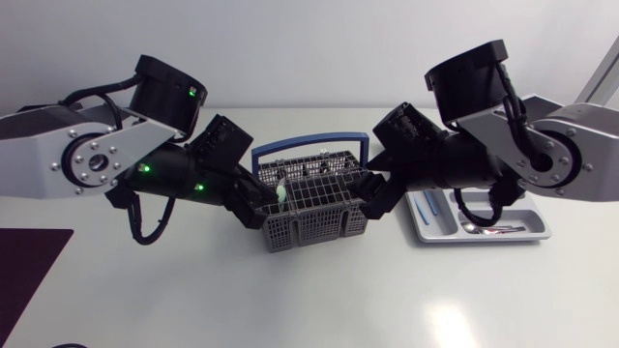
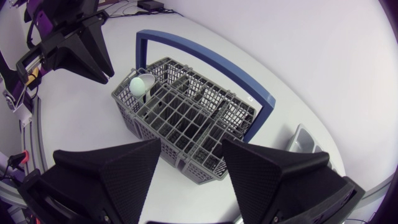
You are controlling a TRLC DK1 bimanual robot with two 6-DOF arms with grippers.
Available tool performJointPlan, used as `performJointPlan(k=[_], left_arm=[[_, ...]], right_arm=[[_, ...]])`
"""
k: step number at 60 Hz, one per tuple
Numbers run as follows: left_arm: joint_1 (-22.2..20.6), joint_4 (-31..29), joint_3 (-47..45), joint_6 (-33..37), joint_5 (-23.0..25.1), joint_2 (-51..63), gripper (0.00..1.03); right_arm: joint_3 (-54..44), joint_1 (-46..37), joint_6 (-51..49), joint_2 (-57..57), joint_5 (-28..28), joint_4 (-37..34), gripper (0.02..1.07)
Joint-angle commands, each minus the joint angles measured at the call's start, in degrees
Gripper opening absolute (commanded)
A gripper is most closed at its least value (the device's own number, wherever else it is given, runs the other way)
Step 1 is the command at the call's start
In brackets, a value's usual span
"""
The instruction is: Unload the cutlery basket into the drawer organizer.
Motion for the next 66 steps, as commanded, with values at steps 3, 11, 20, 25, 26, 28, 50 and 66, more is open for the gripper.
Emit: performJointPlan(k=[3,11,20,25,26,28,50,66], left_arm=[[-0.3,-2.3,3.6,-3.9,0.5,2.0,0.36],[-0.2,-4.5,5.4,-5.5,0.5,3.8,0.36],[0.0,-6.7,7.5,-8.1,-0.2,5.6,0.39],[0.0,-6.8,8.0,-8.7,-1.3,6.2,0.40],[0.0,-6.8,8.1,-8.8,-1.3,6.4,0.40],[0.1,-6.8,8.3,-9.1,-1.6,6.7,0.40],[0.1,-6.1,9.7,-10.0,-5.2,9.6,0.43],[-0.2,-4.8,10.7,-10.9,-6.0,11.1,0.43]], right_arm=[[-1.7,-0.3,1.1,-0.6,0.2,0.2,0.74],[-1.7,0.1,1.4,-0.8,0.1,0.2,0.74],[-1.7,0.2,1.3,-1.0,0.1,0.1,0.74],[-1.8,0.2,1.3,-1.0,0.1,0.1,0.74],[-1.8,0.3,1.3,-1.0,0.1,0.1,0.74],[-1.8,0.3,1.3,-1.1,0.1,0.1,0.74],[-2.5,0.5,1.1,-1.6,0.1,0.1,0.74],[-3.2,1.2,1.4,-1.7,0.1,0.3,0.74]])
